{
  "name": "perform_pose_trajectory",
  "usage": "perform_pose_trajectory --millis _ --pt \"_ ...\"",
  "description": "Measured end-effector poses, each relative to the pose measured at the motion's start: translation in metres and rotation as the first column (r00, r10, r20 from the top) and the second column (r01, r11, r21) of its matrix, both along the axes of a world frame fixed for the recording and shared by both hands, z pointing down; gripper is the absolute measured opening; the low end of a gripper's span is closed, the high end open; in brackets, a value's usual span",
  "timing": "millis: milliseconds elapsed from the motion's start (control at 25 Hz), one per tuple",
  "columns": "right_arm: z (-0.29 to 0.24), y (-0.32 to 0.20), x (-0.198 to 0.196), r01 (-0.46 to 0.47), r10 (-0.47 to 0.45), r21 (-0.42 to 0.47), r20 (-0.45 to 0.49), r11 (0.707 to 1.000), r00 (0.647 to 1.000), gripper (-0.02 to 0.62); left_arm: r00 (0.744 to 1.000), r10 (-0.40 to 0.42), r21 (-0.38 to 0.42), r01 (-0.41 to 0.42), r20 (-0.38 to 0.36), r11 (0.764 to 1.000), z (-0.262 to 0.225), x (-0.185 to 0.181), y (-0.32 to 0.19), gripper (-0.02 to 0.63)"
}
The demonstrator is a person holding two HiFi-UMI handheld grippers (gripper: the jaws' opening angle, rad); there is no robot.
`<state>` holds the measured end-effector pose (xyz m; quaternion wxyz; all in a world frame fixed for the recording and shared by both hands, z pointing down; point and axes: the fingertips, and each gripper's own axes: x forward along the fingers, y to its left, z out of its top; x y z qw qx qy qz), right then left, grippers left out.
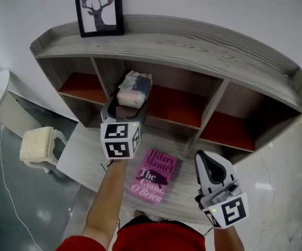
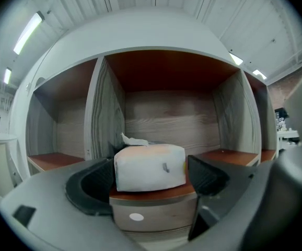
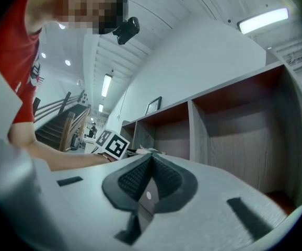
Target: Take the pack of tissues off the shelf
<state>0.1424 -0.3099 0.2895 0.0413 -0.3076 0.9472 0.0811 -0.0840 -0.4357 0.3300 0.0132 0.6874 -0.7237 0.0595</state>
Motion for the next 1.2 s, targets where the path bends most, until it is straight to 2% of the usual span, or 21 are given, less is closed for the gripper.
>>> perform_pose_trajectory --millis 400,800,1200 --pt "0.009 0.000 0.006 -0.027 0.028 -0.021 0.012 0.999 1.000 0.005 1.000 -0.004 -0.026 0.004 0.002 1.000 0.007 -0.004 -0.011 0.410" --pt "0.010 -0.002 0.000 -0.050 0.050 -0.023 0.014 0.998 0.999 0.005 1.000 0.014 0.067 -0.014 -0.002 0.998 -0.010 -0.003 0.003 0.370" --pt "0.002 0.008 -0.020 -0.030 0.030 -0.007 0.038 1.000 0.999 0.005 0.998 0.066 0.151 -0.064 -0.005 0.986 -0.035 0.008 0.067 0.368"
